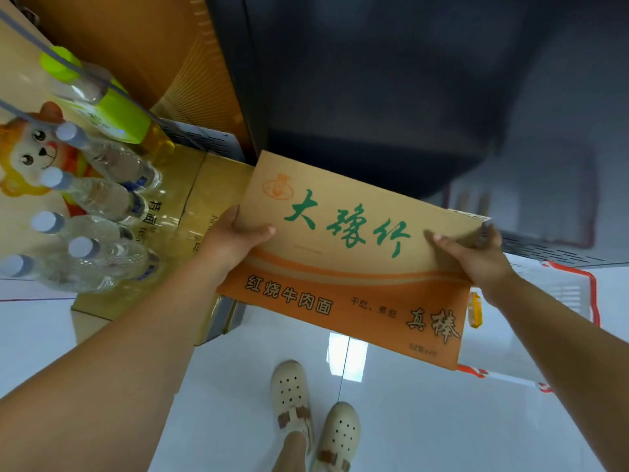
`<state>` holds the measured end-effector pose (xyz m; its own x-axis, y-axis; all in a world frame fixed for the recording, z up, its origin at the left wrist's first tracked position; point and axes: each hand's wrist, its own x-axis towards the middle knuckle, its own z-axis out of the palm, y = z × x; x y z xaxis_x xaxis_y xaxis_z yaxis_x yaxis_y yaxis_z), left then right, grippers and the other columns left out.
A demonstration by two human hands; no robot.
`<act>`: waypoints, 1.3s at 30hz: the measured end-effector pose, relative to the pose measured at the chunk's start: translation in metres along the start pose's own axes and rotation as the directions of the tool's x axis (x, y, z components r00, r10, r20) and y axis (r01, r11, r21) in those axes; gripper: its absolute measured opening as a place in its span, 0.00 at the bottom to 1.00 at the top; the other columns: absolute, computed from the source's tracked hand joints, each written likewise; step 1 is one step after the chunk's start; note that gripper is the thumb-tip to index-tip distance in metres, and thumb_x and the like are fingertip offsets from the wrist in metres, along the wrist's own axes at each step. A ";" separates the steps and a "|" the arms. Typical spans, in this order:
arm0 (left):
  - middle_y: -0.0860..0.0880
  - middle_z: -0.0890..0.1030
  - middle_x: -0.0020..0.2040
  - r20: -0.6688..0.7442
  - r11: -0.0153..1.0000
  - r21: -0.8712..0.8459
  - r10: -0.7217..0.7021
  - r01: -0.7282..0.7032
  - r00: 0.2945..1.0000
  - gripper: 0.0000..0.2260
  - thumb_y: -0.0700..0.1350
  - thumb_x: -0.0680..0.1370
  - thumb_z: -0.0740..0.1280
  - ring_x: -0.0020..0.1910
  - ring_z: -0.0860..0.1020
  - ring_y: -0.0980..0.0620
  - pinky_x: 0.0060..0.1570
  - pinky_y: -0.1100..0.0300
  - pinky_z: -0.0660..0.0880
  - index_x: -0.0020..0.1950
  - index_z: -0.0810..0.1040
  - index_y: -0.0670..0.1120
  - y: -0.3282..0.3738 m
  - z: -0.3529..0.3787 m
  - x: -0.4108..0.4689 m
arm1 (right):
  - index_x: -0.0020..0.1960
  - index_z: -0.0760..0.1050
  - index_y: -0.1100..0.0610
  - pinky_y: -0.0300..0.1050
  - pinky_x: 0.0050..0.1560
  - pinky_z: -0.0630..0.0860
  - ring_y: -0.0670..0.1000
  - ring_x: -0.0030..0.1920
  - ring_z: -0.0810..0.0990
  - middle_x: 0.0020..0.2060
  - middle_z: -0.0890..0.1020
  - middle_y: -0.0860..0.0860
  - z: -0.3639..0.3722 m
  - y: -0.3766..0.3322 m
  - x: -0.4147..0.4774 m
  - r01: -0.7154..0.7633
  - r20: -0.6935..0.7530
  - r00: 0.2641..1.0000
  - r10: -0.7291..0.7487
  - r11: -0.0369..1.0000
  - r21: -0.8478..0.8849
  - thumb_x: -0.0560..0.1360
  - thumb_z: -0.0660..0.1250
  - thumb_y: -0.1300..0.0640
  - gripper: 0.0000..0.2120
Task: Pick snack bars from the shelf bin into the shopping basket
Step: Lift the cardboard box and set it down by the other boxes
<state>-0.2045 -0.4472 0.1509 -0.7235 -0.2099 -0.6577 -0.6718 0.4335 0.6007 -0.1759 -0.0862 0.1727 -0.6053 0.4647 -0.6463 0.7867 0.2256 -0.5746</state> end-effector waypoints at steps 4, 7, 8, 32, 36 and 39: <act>0.49 0.77 0.66 -0.077 0.999 -0.034 -0.001 -0.002 0.997 0.36 0.58 0.70 0.75 0.62 0.76 0.43 0.55 0.51 0.73 0.73 0.66 0.49 0.002 0.008 0.003 | 0.66 0.72 0.52 0.59 0.64 0.74 0.56 0.59 0.77 0.59 0.79 0.51 0.001 0.000 0.004 -0.042 0.000 0.999 0.042 0.997 0.060 0.52 0.79 0.34 0.47; 0.50 0.80 0.59 -0.139 0.999 -0.034 0.005 -0.010 0.990 0.35 0.61 0.67 0.77 0.56 0.79 0.44 0.52 0.51 0.77 0.68 0.70 0.47 -0.010 0.002 -0.013 | 0.51 0.75 0.51 0.52 0.55 0.77 0.52 0.49 0.80 0.49 0.82 0.48 -0.003 0.008 -0.011 -0.012 -0.064 0.998 0.023 0.987 0.162 0.65 0.78 0.42 0.21; 0.51 0.79 0.56 -0.158 0.999 -0.037 0.015 -0.022 0.987 0.35 0.61 0.67 0.77 0.54 0.79 0.45 0.49 0.53 0.77 0.66 0.70 0.46 -0.012 -0.002 -0.023 | 0.48 0.74 0.51 0.48 0.50 0.77 0.50 0.46 0.80 0.46 0.81 0.48 -0.006 0.012 -0.018 -0.004 -0.092 0.995 0.022 0.981 0.195 0.68 0.75 0.41 0.18; 0.52 0.77 0.63 -0.007 0.795 -0.598 -0.131 0.101 0.991 0.30 0.50 0.74 0.74 0.58 0.78 0.51 0.53 0.41 0.80 0.73 0.68 0.59 -0.066 -0.012 -0.101 | 0.66 0.70 0.37 0.53 0.46 0.83 0.48 0.53 0.84 0.56 0.83 0.42 -0.030 0.082 -0.103 0.004 0.270 0.960 -0.074 0.968 0.251 0.72 0.75 0.56 0.28; 0.51 0.78 0.65 -0.035 0.808 -0.586 -0.087 0.050 0.996 0.33 0.48 0.71 0.76 0.55 0.81 0.52 0.54 0.46 0.81 0.74 0.68 0.61 -0.075 -0.010 -0.104 | 0.68 0.69 0.38 0.51 0.50 0.82 0.49 0.56 0.83 0.57 0.82 0.43 -0.029 0.095 -0.105 0.020 0.264 0.960 -0.091 0.965 0.260 0.72 0.74 0.58 0.30; 0.51 0.76 0.67 -0.014 0.828 -0.561 -0.032 0.019 0.999 0.33 0.50 0.69 0.77 0.58 0.80 0.50 0.52 0.49 0.81 0.72 0.70 0.63 -0.073 -0.012 -0.094 | 0.69 0.68 0.38 0.56 0.59 0.78 0.51 0.60 0.81 0.60 0.81 0.44 -0.028 0.109 -0.103 0.031 0.229 0.968 -0.099 0.959 0.281 0.72 0.73 0.59 0.32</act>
<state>-0.0889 -0.4700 0.1744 -0.7039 -0.2357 -0.6701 -0.6586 -0.1370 0.7399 -0.0243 -0.0853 0.1913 -0.6917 0.2320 -0.6839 0.7014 -0.0100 -0.7127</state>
